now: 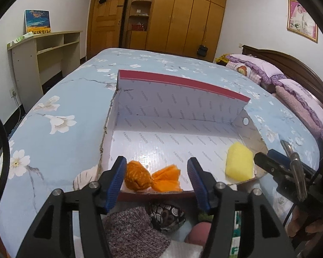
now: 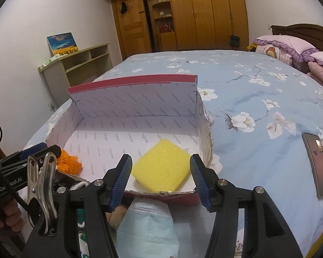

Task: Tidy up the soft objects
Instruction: 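Grasp the grey knit sock with the left gripper, then lift the grey sock with the left gripper while the right gripper grasps the green FIRST wristband, then lower the grey sock and green wristband into the pink box and release both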

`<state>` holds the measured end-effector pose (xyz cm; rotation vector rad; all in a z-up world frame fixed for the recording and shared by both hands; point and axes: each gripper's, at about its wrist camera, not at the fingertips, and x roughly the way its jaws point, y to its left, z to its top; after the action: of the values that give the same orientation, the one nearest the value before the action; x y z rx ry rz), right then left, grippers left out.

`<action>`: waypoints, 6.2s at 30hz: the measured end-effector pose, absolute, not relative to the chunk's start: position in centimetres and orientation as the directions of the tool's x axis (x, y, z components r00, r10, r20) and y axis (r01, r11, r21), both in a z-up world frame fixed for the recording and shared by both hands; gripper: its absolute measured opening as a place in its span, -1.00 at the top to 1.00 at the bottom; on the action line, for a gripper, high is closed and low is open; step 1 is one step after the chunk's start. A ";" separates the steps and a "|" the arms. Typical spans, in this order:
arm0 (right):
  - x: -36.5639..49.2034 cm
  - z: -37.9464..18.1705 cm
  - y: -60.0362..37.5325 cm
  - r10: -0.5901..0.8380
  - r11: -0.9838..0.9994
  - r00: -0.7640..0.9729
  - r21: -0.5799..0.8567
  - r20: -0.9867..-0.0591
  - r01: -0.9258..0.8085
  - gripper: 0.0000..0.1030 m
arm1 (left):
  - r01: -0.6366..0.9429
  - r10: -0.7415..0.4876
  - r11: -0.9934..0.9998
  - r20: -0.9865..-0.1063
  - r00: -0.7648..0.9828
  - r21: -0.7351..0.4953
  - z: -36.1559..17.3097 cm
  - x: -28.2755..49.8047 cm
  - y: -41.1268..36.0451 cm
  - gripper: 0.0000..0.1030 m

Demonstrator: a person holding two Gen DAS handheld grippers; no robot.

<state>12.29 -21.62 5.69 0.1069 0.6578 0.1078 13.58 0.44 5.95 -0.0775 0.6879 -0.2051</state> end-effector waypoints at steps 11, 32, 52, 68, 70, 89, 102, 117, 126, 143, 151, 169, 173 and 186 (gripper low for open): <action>10.5 5.9 -22.5 0.150 0.982 0.789 0.181 -0.596 -0.050 -0.12 | 0.160 -0.225 0.974 -0.618 0.753 -0.160 7.1 11.9 1.4 -0.20; 7.7 5.8 -21.7 0.167 0.980 0.782 0.187 -0.600 -0.066 -0.12 | 0.109 -0.185 0.982 -0.696 0.694 -0.152 4.9 8.3 4.2 -0.20; 7.5 5.1 -21.1 0.174 0.981 0.771 0.172 -0.613 -0.084 -0.12 | 0.030 -0.164 0.981 -0.732 0.661 -0.193 1.1 8.7 4.9 -0.47; 7.5 4.7 -19.8 0.184 0.982 0.761 0.152 -0.623 -0.113 -0.12 | -0.018 -0.179 0.967 -0.730 0.660 -0.254 0.8 8.2 4.9 -0.34; 7.5 4.7 -19.8 0.185 0.982 0.760 0.151 -0.623 -0.116 -0.12 | -0.005 -0.185 0.968 -0.722 0.667 -0.252 0.9 8.1 4.6 -0.22; 7.2 5.2 -15.9 0.291 0.954 0.707 0.147 -0.644 -0.260 -0.12 | -0.028 -0.160 0.965 -0.672 0.723 -0.260 2.3 7.1 8.0 0.40; 9.5 4.4 -12.5 0.255 0.948 0.656 0.050 -0.710 -0.314 -0.12 | -0.032 -0.178 0.957 -0.669 0.721 -0.290 0.4 7.0 8.8 0.33; 9.0 3.8 -12.4 0.261 0.952 0.704 0.054 -0.660 -0.302 0.58 | -0.024 -0.184 0.954 -0.646 0.740 -0.299 0.7 6.3 8.9 0.33; 6.9 5.7 -14.0 0.325 0.942 0.746 0.132 -0.582 -0.308 0.59 | -0.015 -0.185 0.954 -0.628 0.756 -0.300 2.1 5.7 8.9 0.35; 6.1 7.0 -15.4 0.353 0.935 0.767 0.184 -0.537 -0.302 0.59 | 0.052 -0.192 0.966 -0.566 0.801 -0.255 6.2 5.4 7.1 0.35; 6.9 7.9 -15.5 0.333 0.943 0.786 0.171 -0.521 -0.286 0.59 | 0.098 -0.208 0.968 -0.530 0.822 -0.229 8.0 6.4 6.0 0.35; 10.0 8.5 -16.3 0.280 0.960 0.801 0.158 -0.529 -0.232 0.59 | 0.194 -0.286 0.954 -0.502 0.816 -0.229 9.4 11.8 3.1 0.35; 10.6 8.2 -16.1 0.268 0.964 0.797 0.146 -0.542 -0.225 0.59 | 0.204 -0.297 0.951 -0.502 0.812 -0.233 9.0 12.9 2.6 0.35; 12.8 6.4 -15.2 0.281 0.960 0.766 0.163 -0.578 -0.230 0.58 | 0.201 -0.269 0.963 -0.557 0.786 -0.181 6.2 16.5 1.0 0.35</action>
<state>12.80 -15.18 6.38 0.0842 0.6406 0.2779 16.47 1.05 6.21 -0.1139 0.6167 -0.2542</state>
